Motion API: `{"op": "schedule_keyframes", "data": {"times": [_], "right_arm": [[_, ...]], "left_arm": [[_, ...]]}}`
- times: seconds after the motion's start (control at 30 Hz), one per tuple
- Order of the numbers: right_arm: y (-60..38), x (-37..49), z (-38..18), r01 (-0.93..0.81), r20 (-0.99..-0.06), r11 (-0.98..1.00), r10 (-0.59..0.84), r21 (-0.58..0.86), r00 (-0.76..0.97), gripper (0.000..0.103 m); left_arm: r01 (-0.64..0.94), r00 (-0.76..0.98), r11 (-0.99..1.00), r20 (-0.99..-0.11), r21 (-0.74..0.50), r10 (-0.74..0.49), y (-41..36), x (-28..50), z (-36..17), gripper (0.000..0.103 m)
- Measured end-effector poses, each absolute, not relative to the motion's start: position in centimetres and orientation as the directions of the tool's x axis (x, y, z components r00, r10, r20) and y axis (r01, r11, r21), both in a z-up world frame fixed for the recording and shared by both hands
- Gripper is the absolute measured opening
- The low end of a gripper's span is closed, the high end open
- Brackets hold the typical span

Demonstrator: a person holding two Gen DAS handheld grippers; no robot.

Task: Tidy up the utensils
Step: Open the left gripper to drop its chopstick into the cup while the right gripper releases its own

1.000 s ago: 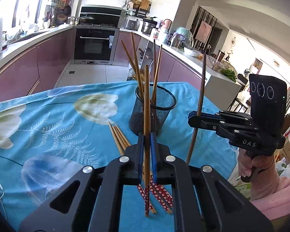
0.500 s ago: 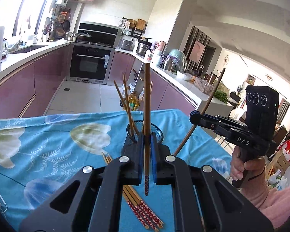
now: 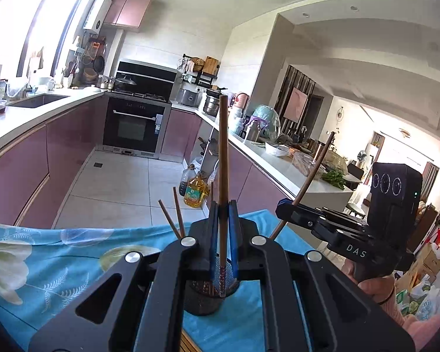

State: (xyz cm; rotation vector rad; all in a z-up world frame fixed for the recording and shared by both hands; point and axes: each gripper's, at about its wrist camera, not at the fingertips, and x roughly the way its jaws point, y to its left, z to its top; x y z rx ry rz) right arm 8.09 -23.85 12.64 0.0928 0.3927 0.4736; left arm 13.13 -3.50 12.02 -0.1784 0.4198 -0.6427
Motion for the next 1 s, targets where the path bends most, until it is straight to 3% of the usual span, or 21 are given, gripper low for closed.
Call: {"op": "schedule_keyframes", "data": {"times": [0.2, 0.53, 0.73, 0.8, 1.0], "right_arm": [[-23.3, 9.8, 10.9, -0.405, -0.4, 0.897, 0.441, 0.174, 0.803, 0.006], [-21.8, 12.6, 6.5, -0.396, -0.583, 0.897, 0.43, 0.195, 0.689, 0.006], [-21.9, 13.7, 5.1, -0.351, -0.611, 0.912, 0.404, 0.211, 0.681, 0.008], [-22.0, 13.7, 5.0, -0.341, -0.609, 0.915, 0.399, 0.216, 0.685, 0.009], [-22.3, 13.0, 4.7, -0.346, -0.592, 0.91, 0.412, 0.228, 0.693, 0.014]], "left_arm": [[0.528, 0.721, 0.818, -0.389, -0.226, -0.573, -5.6, 14.6, 10.8, 0.008], [0.536, 0.636, 0.828, -0.566, -0.165, -0.525, -8.3, 17.7, 5.7, 0.008], [0.511, 0.614, 0.843, -0.616, -0.167, -0.494, -8.6, 19.7, 3.5, 0.008], [0.502, 0.609, 0.846, -0.621, -0.179, -0.492, -8.7, 20.1, 2.9, 0.016], [0.481, 0.621, 0.856, -0.616, -0.188, -0.484, -8.0, 19.9, 2.3, 0.025]]}}
